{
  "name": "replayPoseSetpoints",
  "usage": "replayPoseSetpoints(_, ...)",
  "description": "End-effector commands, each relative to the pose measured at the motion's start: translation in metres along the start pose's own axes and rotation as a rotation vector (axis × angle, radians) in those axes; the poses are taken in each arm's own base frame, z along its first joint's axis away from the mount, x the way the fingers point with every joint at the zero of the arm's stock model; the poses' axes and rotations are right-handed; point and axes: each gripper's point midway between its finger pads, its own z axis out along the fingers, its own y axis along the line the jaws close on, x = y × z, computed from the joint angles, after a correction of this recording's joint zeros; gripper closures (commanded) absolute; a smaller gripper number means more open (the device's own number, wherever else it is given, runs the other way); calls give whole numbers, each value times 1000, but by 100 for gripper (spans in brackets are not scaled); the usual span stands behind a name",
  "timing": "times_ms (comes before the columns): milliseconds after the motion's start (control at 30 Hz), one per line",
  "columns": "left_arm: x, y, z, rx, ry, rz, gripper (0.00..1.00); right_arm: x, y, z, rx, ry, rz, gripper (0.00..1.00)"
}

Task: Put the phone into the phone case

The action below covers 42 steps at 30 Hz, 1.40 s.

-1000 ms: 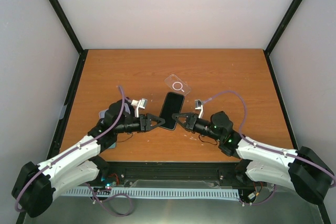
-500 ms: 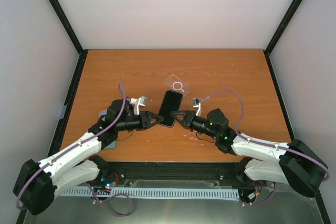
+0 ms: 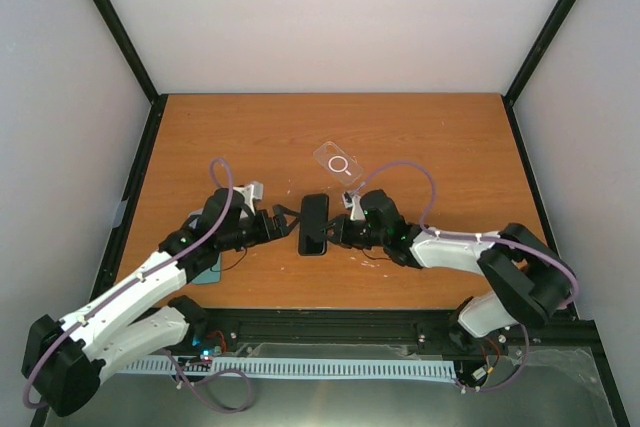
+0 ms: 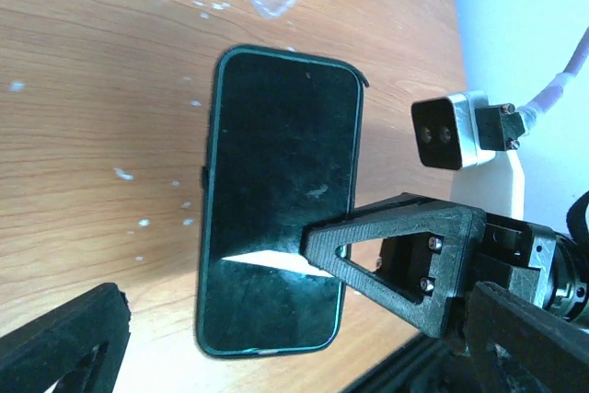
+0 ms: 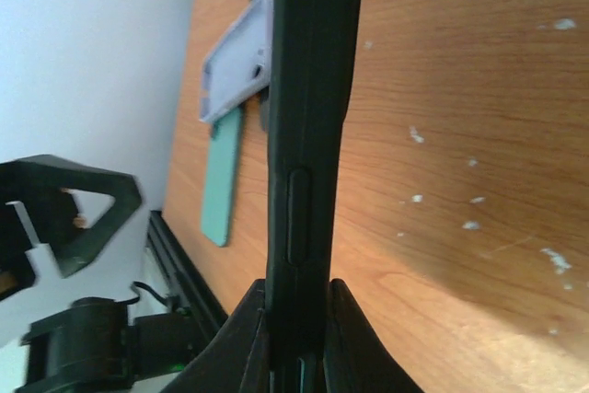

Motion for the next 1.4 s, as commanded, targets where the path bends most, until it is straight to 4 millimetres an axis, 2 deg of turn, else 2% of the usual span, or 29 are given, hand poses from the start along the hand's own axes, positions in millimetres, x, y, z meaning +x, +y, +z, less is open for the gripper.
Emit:
replayPoseSetpoints(0, -17, 14, -13, -133, -82, 34, 0, 2, -21, 4, 53, 74, -23, 97)
replayPoseSetpoints(133, -25, 21, -18, -212, -103, 46, 1, 8, -56, -12, 122, 92, 62, 97)
replayPoseSetpoints(300, -33, 38, -18, -310, -149, 32, 1, 7, -101, -53, 317, 90, 133, 97)
replayPoseSetpoints(467, -42, 54, -12, -365, -154, -20, 1, -4, -123, -87, 438, 41, 143, 94)
replayPoseSetpoints(600, -54, 72, -11, -369, -153, -98, 0, -7, -137, -96, 467, 46, 152, 92)
replayPoseSetpoints(733, -68, 99, -20, -431, -214, -181, 1, -8, -157, -97, 531, 73, 180, 92)
replayPoseSetpoints(833, -74, 116, -27, -457, -253, -270, 1, -9, -169, -101, 582, 69, 204, 84)
replayPoseSetpoints(900, -75, 127, -31, -469, -275, -328, 1, -12, -169, -102, 594, 63, 208, 74)
replayPoseSetpoints(1000, -78, 144, -37, -520, -315, -384, 1, -16, -163, -107, 599, 45, 205, 52)
replayPoseSetpoints(1133, -85, 162, -44, -639, -349, -346, 4, -22, -148, -117, 584, -2, 189, 31)
replayPoseSetpoints(1233, -93, 168, -41, -693, -319, -234, 5, -25, -132, -122, 531, -33, 168, 24)
replayPoseSetpoints(1300, -97, 166, -32, -679, -275, -126, 7, -26, -121, -123, 490, -42, 151, 23)
replayPoseSetpoints(1367, -99, 170, -29, -688, -280, -114, 10, -27, -114, -125, 460, -56, 139, 22)
